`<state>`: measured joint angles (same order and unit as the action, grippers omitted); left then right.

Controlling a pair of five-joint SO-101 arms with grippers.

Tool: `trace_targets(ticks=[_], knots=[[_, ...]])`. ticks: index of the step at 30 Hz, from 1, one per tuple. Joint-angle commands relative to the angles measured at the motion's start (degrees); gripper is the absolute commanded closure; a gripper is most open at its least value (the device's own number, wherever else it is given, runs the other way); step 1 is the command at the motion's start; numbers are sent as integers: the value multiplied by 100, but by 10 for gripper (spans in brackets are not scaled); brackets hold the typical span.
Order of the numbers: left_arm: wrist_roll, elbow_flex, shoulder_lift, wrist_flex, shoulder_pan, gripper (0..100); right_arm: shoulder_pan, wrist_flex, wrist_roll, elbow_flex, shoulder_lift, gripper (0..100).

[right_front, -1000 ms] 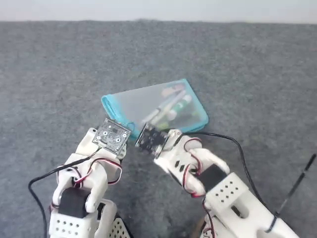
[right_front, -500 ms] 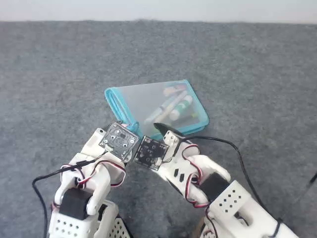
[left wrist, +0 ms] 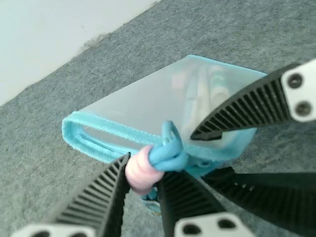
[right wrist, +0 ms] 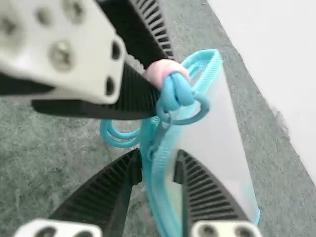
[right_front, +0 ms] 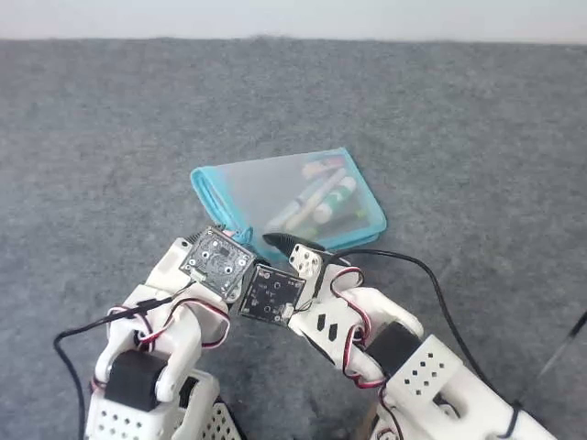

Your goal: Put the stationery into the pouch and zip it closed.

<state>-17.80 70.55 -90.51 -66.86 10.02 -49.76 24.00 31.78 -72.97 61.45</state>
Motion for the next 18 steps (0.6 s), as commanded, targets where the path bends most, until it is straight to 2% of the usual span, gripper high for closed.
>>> trace_targets(ticks=[1, 3, 10, 15, 18], knots=[[-44, -347, 44, -26, -9, 988, 110, -154, -18, 325, 145, 967], [-44, -338, 53, -26, -9, 988, 136, -154, -26, 325, 145, 995], [-35, -321, 35, 9, -62, 988, 505, 347, 18, 299, 145, 991], [273, -338, 26, 97, -88, 988, 646, 725, 211, 281, 145, 991], [308, -330, 26, 220, -440, 988, 664, 699, 237, 88, 154, 991]])
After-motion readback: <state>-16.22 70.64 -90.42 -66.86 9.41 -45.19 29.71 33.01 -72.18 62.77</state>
